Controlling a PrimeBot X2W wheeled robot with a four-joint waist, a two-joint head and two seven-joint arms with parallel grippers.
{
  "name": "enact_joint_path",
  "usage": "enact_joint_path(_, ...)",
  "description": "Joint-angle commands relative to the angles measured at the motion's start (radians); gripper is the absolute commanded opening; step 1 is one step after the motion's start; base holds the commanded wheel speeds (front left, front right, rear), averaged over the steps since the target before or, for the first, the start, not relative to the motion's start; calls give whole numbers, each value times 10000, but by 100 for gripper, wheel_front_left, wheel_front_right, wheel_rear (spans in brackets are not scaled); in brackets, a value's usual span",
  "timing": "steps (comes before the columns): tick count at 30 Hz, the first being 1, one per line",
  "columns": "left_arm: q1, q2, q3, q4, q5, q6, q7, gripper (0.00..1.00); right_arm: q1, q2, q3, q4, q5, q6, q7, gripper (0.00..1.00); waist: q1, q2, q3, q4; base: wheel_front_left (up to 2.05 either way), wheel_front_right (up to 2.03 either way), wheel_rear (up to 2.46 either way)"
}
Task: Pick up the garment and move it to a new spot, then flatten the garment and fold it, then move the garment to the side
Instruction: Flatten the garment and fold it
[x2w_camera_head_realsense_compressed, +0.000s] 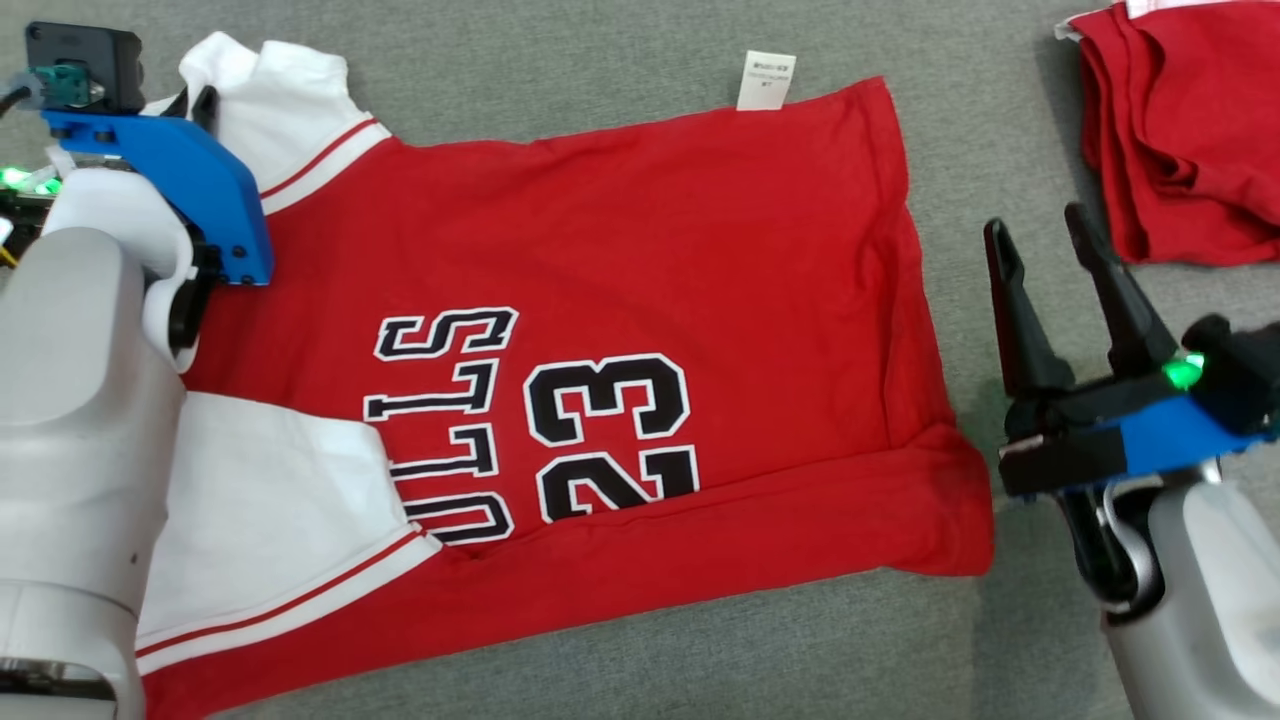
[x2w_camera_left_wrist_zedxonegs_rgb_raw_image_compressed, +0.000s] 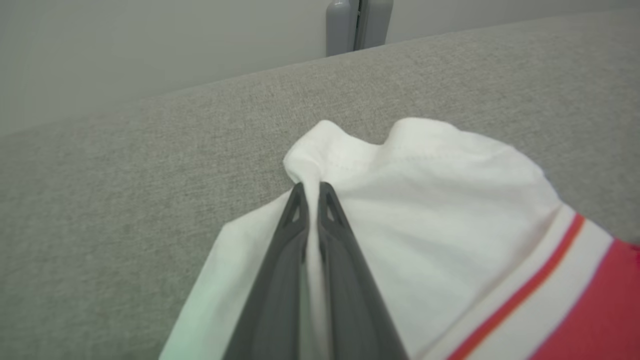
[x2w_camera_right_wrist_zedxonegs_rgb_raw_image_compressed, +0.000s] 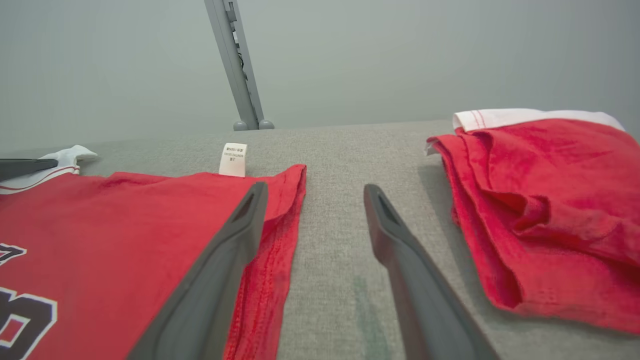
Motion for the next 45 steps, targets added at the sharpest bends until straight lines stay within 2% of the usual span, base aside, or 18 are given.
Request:
enact_joint_path(1, -196, -118, -55, 228, 29, 46, -195, 0, -588, -135, 131, 412, 142, 0, 28, 100, 0, -2, 41, 157, 0, 0, 0)
enact_joint_path(11, -975, -987, -452, 707, 67, -147, -1758, 0, -3272, -867, 1023, 3386, 974, -1, 450, 100, 0, -2, 329, 1040, 0, 0, 0)
enact_joint_path(16, -1047, -1235, -584, 888, -49, -229, -2495, 0, -4253, -1218, 1599, 4818, 1431, 0, 1142, 100, 0, -2, 282, 1321, 0, 0, 0)
enact_joint_path(17, -1056, -1248, -625, 909, -35, -247, -2629, 0, -4410, -1287, 1761, 4998, 1502, 0, 1282, 89, 0, -2, 268, 1361, 0, 0, 0)
enact_joint_path(19, -1060, -1299, -632, 930, -114, -279, -2936, 0, -4651, -1432, 2104, 5306, 1713, 0, 1550, 33, 0, -2, 231, 1426, 0, 0, 0)
enact_joint_path(20, -1053, -1312, -655, 941, -134, -283, -3094, 0, -4751, -1484, 2240, 5409, 1817, 0, 1611, 0, 0, -2, 209, 1453, 0, 0, 0)
enact_joint_path(26, -663, -1367, -646, 718, -263, -309, -4003, 0, -5097, -1852, 2619, 5690, 2212, 0, 1063, 0, 0, -2, 4, 1539, 0, 0, 0)
enact_joint_path(30, -158, -1361, -440, -30, -331, -102, -4280, 0, -5014, -2052, 2690, 5711, 2296, -1, 318, 0, 0, -2, -228, 1611, 0, 0, 0)
enact_joint_path(33, 615, -1252, -116, -1322, -307, 92, -4321, 0, -4621, -2173, 2662, 5481, 2335, -1, -225, 0, 0, -2, -413, 1654, 0, 0, 0)
enact_joint_path(40, 3905, -1323, 669, -4853, -206, 636, -4323, 0, -3145, -2394, 2619, 4376, 2405, 0, -672, 0, 0, -2, -878, 1679, 0, 0, 0)
enact_joint_path(45, 6152, -1462, 911, -6162, -560, 890, -4325, 0, -1772, -2432, 2484, 3391, 2427, 0, -706, 0, 0, -2, -1078, 1665, 0, 0, 0)
